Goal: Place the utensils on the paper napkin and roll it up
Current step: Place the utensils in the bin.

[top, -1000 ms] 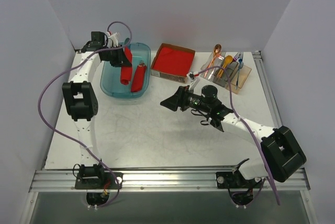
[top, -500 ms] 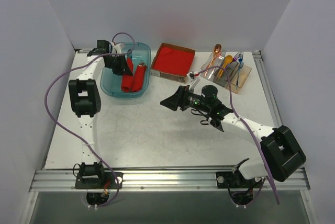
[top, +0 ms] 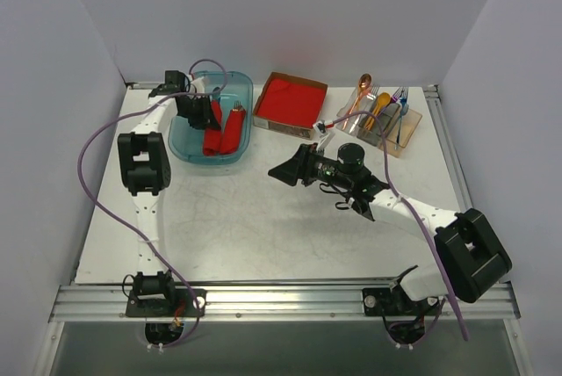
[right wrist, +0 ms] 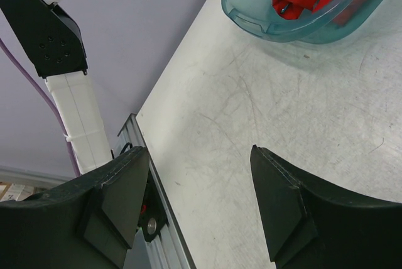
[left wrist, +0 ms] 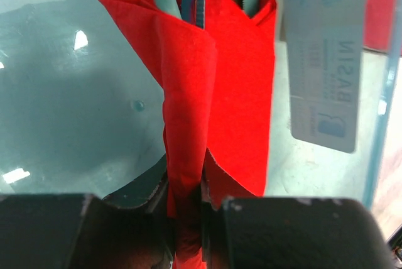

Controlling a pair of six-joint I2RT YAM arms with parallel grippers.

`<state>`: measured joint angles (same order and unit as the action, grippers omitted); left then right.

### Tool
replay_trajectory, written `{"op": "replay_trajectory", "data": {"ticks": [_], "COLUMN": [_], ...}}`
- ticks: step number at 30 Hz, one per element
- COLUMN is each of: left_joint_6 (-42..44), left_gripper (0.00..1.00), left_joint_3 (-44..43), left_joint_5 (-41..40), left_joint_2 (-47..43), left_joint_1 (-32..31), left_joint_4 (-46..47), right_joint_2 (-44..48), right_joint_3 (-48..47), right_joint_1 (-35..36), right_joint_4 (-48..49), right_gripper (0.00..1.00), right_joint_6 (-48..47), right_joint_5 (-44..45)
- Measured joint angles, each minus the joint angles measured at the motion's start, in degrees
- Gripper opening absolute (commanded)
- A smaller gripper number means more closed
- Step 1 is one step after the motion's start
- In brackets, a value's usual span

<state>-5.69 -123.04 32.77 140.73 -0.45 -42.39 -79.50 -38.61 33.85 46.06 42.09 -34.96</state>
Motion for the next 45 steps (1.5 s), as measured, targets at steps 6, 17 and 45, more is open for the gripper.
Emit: {"op": "replay_trajectory", "data": {"ticks": [6,17,45], "left_joint_6": [-0.2,-0.1,-2.1], "left_gripper": [0.03,0.12,0.39], "left_joint_3": [-0.5,-5.8,-6.6], "left_joint_5": [0.9,3.7,3.7], "left_joint_2": [3.1,6.6,7.3], "left_joint_1": [-0.2,-0.6,-0.6], "left_joint_4": [0.7,0.0,-1.2], "right_joint_2": [0.0,-0.1,-1.0], "right_joint_3": [0.2,0.3,0.8], "right_joint_1": [0.0,0.0,0.0], "right_joint_4": [0.3,0.5,2.6], "right_gripper": [0.66,0.66,0.66], "right_joint_6": [0.1,0.5,1.4], "right_joint_5": [0.0,-0.4,-1.1]}}
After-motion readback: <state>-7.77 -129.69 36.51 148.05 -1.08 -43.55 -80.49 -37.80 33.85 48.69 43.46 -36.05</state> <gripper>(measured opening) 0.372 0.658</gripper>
